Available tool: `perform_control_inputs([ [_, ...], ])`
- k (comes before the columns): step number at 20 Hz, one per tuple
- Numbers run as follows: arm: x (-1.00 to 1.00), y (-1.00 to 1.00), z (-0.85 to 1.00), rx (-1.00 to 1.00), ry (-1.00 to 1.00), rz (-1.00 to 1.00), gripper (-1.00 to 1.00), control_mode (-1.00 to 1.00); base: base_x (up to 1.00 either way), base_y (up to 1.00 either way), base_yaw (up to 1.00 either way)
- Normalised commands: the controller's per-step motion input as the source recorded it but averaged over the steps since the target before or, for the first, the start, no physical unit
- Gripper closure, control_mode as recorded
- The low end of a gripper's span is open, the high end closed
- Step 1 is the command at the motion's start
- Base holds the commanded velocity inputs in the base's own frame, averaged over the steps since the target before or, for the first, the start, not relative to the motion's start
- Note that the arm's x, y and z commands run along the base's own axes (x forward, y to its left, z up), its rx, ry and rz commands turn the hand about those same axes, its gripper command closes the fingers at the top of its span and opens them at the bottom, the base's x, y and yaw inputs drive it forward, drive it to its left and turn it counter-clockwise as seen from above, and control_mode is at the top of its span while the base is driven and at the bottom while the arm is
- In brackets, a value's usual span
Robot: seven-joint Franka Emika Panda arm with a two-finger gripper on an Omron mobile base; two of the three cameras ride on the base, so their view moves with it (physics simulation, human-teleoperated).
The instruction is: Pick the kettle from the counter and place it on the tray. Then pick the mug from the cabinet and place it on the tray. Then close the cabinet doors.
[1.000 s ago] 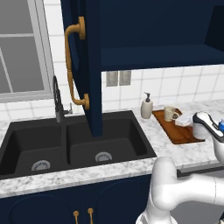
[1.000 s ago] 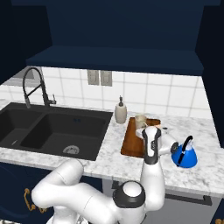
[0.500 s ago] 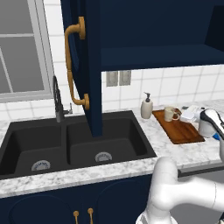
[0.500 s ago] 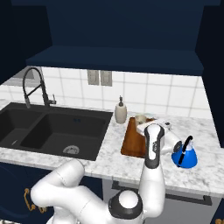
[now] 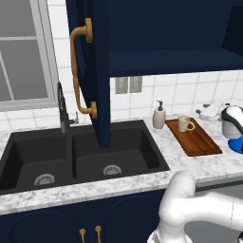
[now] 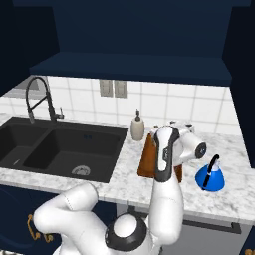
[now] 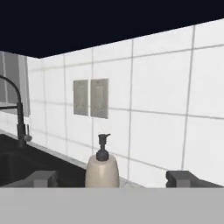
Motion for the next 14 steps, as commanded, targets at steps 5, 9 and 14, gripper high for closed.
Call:
perform_control_inputs([
  [5,-0.37,0.12,0.75,-0.07,0.37,-0.29,-1.0,-1.0,0.0,0.0,0.0],
  [9,-0.45,0.0,0.43,-0.02,0.47,-0.4,-1.0,-1.0,0.0,0.0,0.0],
  [14,-0.58,-0.11,0.01,0.0,0.48,-0.47,-1.0,-1.0,0.0,0.0,0.0],
])
